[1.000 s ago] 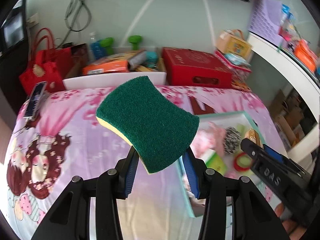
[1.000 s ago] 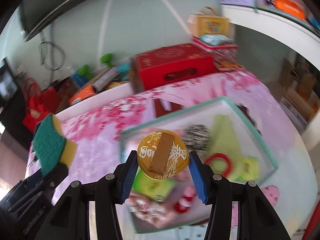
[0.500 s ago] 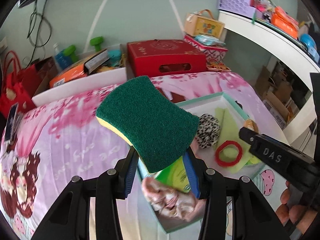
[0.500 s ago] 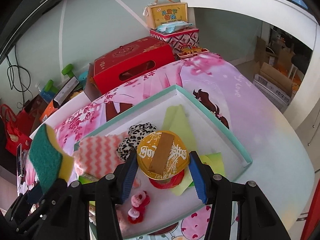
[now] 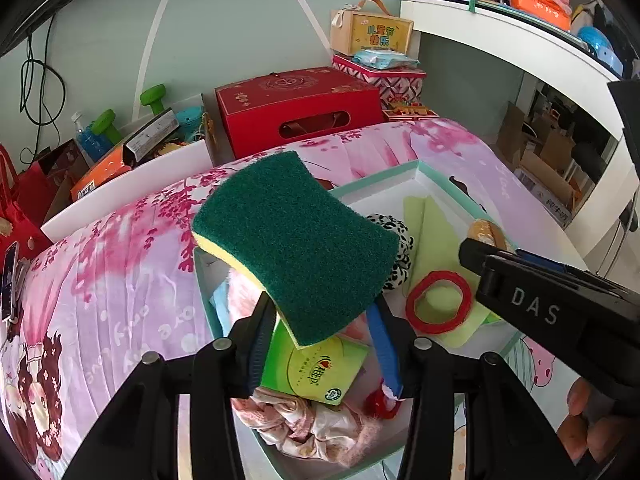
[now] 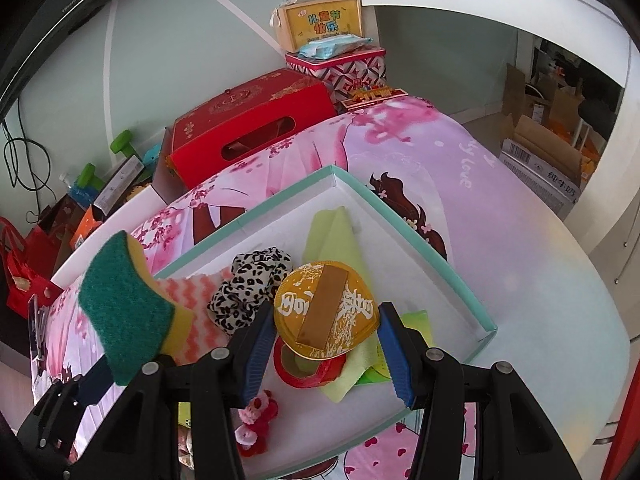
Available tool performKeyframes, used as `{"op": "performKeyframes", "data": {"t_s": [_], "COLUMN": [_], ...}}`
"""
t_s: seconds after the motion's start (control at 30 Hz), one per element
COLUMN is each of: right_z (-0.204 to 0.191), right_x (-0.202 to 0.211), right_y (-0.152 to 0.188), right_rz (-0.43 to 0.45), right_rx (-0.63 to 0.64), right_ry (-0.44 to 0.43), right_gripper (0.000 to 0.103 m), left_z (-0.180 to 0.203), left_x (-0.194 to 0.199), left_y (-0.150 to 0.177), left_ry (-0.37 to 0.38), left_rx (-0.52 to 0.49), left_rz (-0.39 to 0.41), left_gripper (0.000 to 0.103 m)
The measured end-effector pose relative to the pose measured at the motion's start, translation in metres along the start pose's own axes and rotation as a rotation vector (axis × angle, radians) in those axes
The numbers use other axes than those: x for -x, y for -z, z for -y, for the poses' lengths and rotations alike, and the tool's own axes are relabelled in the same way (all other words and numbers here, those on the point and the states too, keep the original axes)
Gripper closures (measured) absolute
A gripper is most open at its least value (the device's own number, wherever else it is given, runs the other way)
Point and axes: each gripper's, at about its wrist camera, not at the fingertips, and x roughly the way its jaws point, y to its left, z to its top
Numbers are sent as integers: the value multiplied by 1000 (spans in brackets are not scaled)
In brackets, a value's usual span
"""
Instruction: Organize soft objects
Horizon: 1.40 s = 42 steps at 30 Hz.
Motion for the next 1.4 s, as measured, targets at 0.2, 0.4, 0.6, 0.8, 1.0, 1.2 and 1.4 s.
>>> {"op": "performKeyframes", "data": {"t_s": [0.2,0.4,0.6,0.8,1.0,1.2,1.4], "right_z": [-1,-3,-5,-8,-10,-16,-23], "right_x": [-2,-3,-6,-10,-13,-17,-13], "right_y": [1,2,2,4,5,9,10], "right_rz": [-8,-17,-28,-47,-63,-87,-91], "right_rx": [6,13,28,56,68,99,117], "right_ry": [-12,-8,7,29,41,48,44], "right_gripper": [48,48,32,10,0,0,0], "left_z": [-6,-20,-45,-76,-106,-126,-138], "left_x": [2,7,16,12,-5,-12,-9], "left_y": [0,0,1,8,22,32,35], "left_ry": [6,-14,-42,-98,-198,-230,-224], "left_rx": [25,67,139,252,342,418,472], "left_rz": [-14,-31,-27,-74,-166,-195,-185], "left_gripper": [38,25,22,19,18,15,10]}}
